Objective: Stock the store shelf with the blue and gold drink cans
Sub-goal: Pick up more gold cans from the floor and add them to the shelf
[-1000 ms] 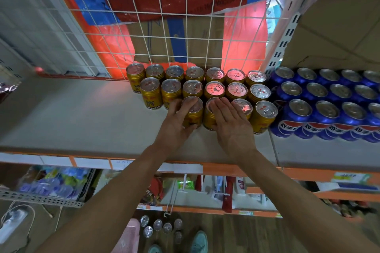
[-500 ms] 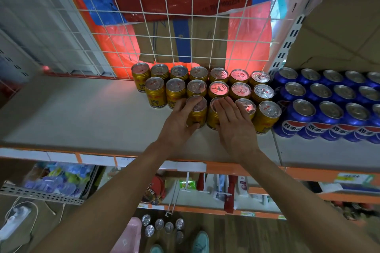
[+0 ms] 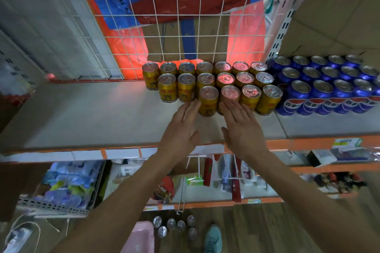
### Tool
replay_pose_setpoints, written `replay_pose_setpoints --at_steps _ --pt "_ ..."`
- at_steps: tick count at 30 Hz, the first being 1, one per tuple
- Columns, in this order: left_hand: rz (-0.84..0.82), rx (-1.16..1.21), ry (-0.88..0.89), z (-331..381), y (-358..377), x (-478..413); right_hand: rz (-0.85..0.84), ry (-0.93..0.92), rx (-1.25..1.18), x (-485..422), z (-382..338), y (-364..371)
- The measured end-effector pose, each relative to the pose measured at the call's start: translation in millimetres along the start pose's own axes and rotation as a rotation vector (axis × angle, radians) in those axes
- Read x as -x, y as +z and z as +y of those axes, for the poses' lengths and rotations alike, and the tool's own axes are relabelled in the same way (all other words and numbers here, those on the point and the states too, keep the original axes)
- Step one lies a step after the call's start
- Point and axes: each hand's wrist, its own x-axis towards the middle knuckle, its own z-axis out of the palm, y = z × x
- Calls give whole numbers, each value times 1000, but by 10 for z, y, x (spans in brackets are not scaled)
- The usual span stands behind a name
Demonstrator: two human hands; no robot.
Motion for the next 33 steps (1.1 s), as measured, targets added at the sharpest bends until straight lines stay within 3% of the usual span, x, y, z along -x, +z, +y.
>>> replay_pose_setpoints --at_steps 9,18,25,33 --pt "-82 -52 127 -499 -49 1423 -138 154 -34 1158 -1280 62" --pt "-341 -11 13 -991 310 2722 -345 263 -176 2275 -2002 430" --pt "-468 -37 -59 -1310 1312 3427 -334 342 -288 3079 -2065 1279" --pt "-582 -111 -91 -1958 3230 4019 -516 370 -325 4280 -1828 3003"
